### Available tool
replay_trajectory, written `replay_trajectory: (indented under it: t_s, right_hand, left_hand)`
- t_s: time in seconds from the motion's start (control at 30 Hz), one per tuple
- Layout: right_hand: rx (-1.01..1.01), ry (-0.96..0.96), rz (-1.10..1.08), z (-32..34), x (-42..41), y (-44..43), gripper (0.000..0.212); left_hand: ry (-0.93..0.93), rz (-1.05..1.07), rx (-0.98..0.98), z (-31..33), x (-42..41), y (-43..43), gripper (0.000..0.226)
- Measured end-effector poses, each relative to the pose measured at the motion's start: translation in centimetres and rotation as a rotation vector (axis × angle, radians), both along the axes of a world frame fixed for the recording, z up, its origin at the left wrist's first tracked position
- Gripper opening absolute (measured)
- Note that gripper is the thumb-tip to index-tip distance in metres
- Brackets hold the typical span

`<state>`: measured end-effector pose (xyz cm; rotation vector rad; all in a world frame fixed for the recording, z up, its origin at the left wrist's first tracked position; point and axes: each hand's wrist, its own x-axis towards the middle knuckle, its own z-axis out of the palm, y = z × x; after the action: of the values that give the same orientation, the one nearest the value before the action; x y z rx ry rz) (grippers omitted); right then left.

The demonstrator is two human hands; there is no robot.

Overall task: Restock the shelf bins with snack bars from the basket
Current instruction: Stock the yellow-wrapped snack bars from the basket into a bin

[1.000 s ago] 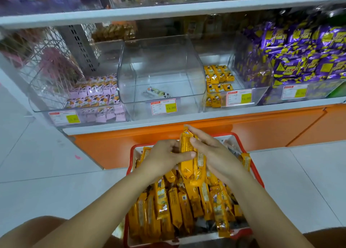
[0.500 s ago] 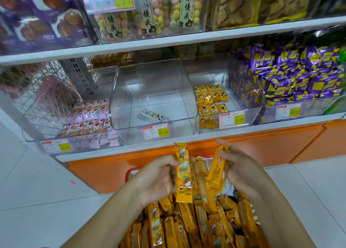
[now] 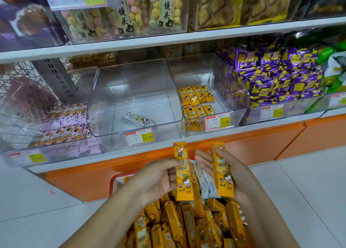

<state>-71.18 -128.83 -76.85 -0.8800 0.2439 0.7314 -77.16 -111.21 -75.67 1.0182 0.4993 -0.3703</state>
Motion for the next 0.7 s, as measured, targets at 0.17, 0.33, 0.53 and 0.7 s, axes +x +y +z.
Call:
replay_trajectory:
  t_s: [0.17,0.33,0.53,0.7]
  right_hand:
    - [-0.299,-0.34,0.148,0.8,0.0,1.4,0.046]
    - [-0.596,-0.561,-0.024,2.2,0.4,2.8,0.056]
    - [-0.937,-1.129,-0.004,3.3,-0.8,2.7,0.053]
    - [-1.052,-1.243,0.274,3.7,-0.2,3.1,0.092]
  left_hand:
    - [-0.066,-0.104,0.022,0.7,0.2,-0.6,0.048]
    - [-0.147,-0.093,0.056,1.5,0.8,-0.5,0.045]
    - [-0.266,0.034,0.088,2.2,1.2,-0.3,0.036]
    - [-0.329,0.146,0.103,2.5,2.0,0.1,0.021]
